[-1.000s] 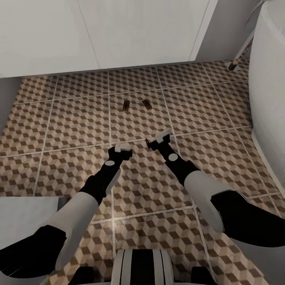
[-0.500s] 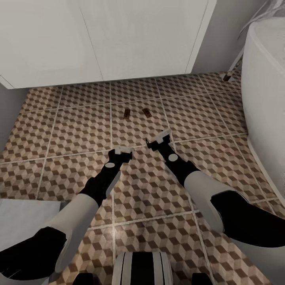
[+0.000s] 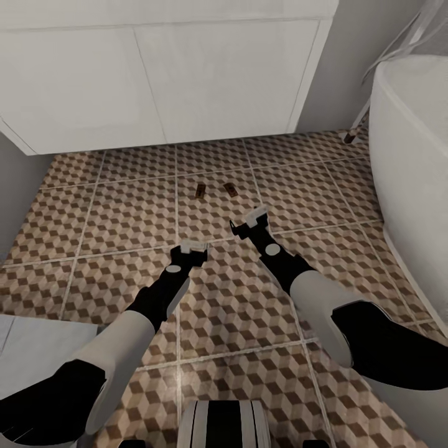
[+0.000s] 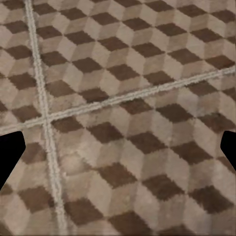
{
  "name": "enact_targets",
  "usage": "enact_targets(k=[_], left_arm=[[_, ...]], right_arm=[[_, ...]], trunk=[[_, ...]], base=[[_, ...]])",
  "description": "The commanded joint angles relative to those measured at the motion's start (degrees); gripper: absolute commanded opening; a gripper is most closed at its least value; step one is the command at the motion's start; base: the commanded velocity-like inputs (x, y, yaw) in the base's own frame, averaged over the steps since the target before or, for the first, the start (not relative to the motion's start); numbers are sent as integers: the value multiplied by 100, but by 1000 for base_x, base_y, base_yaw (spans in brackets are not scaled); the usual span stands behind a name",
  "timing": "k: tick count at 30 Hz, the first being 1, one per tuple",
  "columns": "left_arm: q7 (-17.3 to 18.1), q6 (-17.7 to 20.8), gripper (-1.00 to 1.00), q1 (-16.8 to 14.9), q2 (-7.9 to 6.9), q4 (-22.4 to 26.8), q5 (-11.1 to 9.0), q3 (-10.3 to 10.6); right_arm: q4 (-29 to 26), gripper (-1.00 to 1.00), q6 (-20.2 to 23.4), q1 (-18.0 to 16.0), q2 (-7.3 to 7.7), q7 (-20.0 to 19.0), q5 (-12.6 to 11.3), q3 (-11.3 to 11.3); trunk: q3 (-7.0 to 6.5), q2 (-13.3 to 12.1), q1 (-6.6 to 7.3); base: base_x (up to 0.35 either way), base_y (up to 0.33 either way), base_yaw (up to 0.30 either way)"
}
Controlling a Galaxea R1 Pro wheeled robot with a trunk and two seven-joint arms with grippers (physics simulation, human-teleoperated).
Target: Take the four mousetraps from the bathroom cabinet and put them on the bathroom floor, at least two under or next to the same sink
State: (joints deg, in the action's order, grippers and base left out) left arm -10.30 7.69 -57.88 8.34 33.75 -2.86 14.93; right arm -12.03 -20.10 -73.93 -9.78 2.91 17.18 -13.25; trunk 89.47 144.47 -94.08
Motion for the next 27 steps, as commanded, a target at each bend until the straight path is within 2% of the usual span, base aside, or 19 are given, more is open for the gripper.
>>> enact_targets(k=[1,10,14,15,16,19,27], left_arm=[[-45,28,100,17,-6,-7,-30,36],[-41,-8,100,293,-7,-63,-27,36],[-36,-78,100,478,-7,-64,-23,36],[-36,-112,100,518,-7,-65,-25,36],[-39,-305,100,686,-7,-68,-23,36],[-41,-484,100,854,-10,-68,-22,34],[-36,-860,100,1445,-49,-60,-21,28]], right_arm=[[8,100,-15,1,1,31,60,6],[16,100,-23,125,153,27,58,5],[17,100,-27,356,193,31,61,6],[15,100,-27,412,199,32,62,8],[11,100,-30,602,257,28,59,8],[9,100,-83,750,345,26,49,7],[12,100,-371,1211,415,45,47,6]], trunk=[[-20,0,3],[-219,-12,26],[-308,-18,37],[-330,-19,39],[-352,-20,42],[-418,-24,49],[-596,-35,70]], base=[[0,0,0],[0,0,0],[0,0,0],[0,0,0],[0,0,0],[0,0,0],[0,0,0]])
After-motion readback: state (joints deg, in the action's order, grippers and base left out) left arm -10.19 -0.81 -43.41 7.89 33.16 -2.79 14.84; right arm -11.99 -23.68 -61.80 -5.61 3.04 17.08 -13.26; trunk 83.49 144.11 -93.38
